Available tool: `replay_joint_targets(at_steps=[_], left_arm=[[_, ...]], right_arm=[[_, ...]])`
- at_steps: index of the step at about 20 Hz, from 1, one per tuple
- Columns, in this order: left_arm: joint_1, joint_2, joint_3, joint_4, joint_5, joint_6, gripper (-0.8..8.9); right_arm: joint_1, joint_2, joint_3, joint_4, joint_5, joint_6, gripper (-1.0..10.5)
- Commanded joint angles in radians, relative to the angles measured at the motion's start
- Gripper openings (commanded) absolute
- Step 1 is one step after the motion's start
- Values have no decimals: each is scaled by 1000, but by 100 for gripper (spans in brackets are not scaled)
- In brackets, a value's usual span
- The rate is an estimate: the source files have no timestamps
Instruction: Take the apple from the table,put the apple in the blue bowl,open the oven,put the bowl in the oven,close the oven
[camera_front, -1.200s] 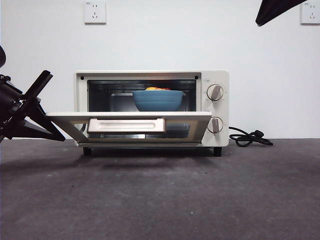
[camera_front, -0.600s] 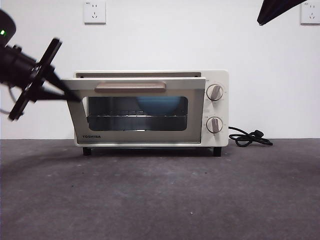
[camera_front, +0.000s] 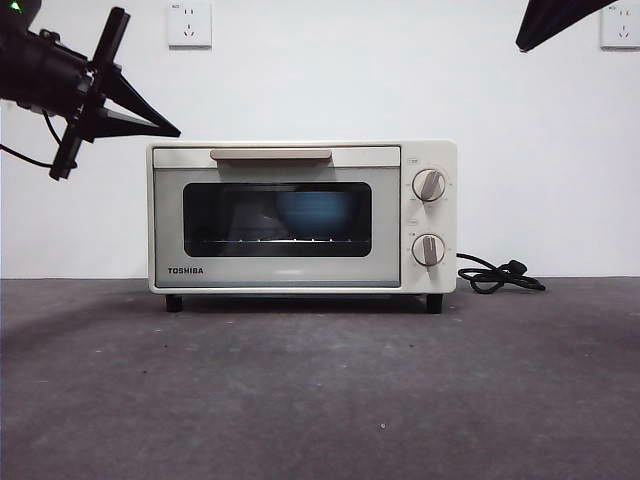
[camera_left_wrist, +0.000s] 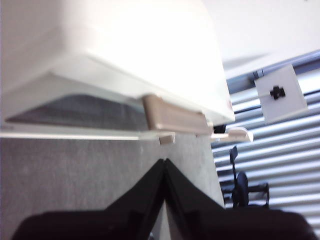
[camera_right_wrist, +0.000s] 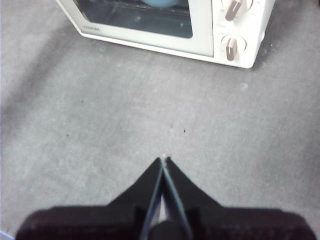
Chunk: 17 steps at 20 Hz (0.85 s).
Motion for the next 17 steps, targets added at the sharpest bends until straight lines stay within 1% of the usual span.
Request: replay_joint_targets(at_steps=[1,2,3,5,7,8,10,13,16,17], left_arm=[[-6,-84,-1,-105,3,201,-6],[-6,-124,-1,-162,-11,269,-5],[-6,-185,-1,-244,-49,356,-5],[-6,-314,-1,-388,-139,497,-4],[-6,-453,-1,-497,-197,606,-4],[-6,-515,-1,-534,-214,630,-4],[-5,-642,-1,-591,-232,634,-4],[-6,-791,-1,-597,-229,635,-4],[-6,-876,-1,-598,-229,635,-4],[-6,-894,-1,-596,-230,652,-4]], right_arm=[[1,-2,-11,-2,1,5,1],[1,-2,-11,-1,1,5,1],[1,-2,-10,0,1,4,1],[1,-2,-10,0,1,3,1],[1,-2,-10,2,1,3,1],[1,-2,-10,2,1,3,1],[1,-2,-10,2,1,3,1],[1,-2,-10,2,1,3,1],[1,-2,-10,2,1,3,1],[1,-2,-10,2,1,3,1]])
